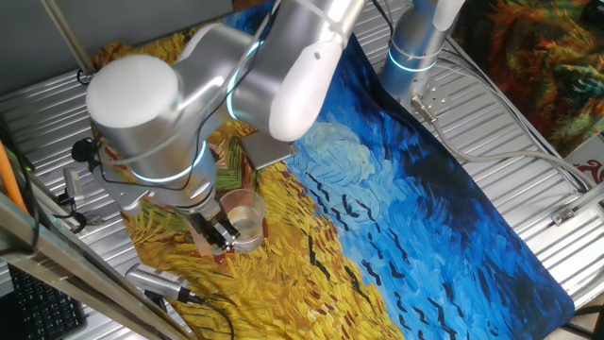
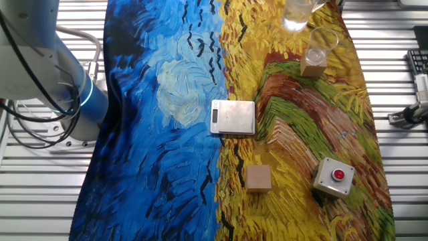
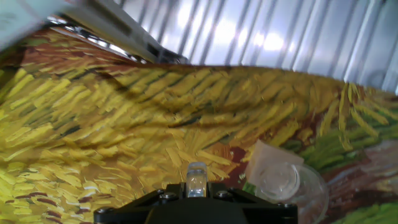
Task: Pour the water from one cup into another empty cup
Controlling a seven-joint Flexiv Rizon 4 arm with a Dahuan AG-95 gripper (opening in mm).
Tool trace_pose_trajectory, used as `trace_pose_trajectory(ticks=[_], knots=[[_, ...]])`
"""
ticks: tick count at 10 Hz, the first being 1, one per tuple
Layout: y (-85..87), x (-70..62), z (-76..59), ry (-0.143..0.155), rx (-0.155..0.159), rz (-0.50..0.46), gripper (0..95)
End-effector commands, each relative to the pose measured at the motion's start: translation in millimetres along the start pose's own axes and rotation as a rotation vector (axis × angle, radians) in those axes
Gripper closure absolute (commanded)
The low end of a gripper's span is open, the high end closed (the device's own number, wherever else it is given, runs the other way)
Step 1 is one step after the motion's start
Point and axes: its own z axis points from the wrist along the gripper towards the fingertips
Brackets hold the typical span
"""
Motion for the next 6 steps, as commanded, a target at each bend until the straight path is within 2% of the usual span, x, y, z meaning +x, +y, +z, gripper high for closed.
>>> trace_pose_trajectory(ticks=[1, 3, 6], knots=[[-1.1, 2.5, 0.6, 0.005, 0.005, 0.002, 95.0], [-3.9, 5.9, 2.7, 0.018, -0.001, 0.018, 95.0], [-8.7, 12.2, 6.6, 0.020, -0.004, 0.025, 95.0]])
